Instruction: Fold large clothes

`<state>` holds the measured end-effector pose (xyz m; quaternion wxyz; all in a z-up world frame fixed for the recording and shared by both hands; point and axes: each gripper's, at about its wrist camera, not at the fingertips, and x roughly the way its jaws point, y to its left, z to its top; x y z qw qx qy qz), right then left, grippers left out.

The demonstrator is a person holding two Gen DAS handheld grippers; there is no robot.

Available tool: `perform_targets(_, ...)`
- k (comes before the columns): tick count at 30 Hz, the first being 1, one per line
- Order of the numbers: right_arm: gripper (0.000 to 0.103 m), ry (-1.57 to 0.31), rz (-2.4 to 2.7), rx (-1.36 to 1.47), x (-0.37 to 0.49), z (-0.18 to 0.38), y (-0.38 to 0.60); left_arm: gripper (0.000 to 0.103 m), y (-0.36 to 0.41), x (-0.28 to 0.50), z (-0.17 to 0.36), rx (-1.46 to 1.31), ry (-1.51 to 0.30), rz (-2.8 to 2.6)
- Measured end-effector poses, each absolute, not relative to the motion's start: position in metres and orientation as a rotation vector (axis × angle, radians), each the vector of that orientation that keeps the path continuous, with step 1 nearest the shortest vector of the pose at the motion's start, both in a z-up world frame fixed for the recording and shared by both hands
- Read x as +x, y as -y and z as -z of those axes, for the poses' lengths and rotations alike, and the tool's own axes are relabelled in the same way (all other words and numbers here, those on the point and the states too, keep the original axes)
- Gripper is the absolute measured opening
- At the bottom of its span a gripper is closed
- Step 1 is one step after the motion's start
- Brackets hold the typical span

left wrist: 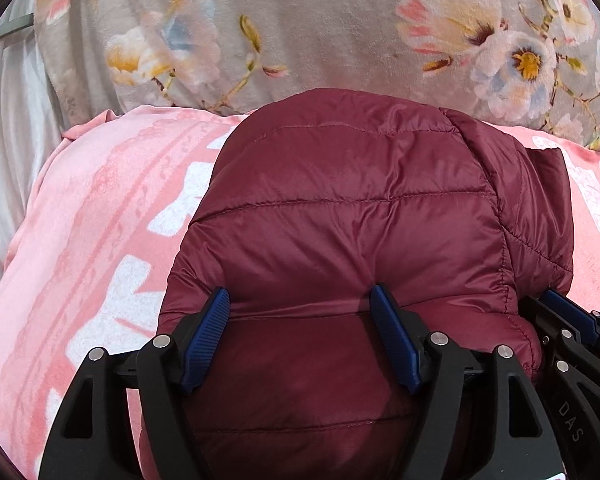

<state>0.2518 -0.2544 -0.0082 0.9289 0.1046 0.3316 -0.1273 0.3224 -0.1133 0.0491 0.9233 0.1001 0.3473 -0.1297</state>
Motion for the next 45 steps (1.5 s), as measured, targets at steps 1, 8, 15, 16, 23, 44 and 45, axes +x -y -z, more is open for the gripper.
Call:
perform_targets(1,0.021,-0.681,0.262,0.211,0.252,0.008,0.254,0.071,0.114,0.323,-0.049,0.208,-0.714,0.265)
perform_targets(8,0.021,-0.692,0.275,0.189,0.255,0.008,0.252,0.071,0.116,0.324,-0.048,0.22,-0.718,0.26)
perform_targets(15,0.021,-0.693,0.278,0.184,0.256,0.008,0.251,0.071,0.117,0.324,-0.048,0.221,-0.718,0.259)
perform_targets(16,0.021,-0.694,0.279,0.182,0.256,0.007,0.251,0.071,0.117,0.324,-0.048,0.221,-0.718,0.259)
perform_targets(23,0.021,-0.681,0.265,0.201,0.254,0.005,0.254,0.071,0.116,0.323,-0.05,0.213,-0.708,0.265)
perform_targets(44,0.098,-0.479,0.358,0.039,0.055,-0.014,0.175,0.091,0.034,0.161,-0.069,0.192,-0.619,0.239)
perform_targets(45,0.098,-0.493,0.362,0.05,0.05,-0.013,0.174,0.091,0.031,0.153,-0.069,0.187,-0.62,0.233)
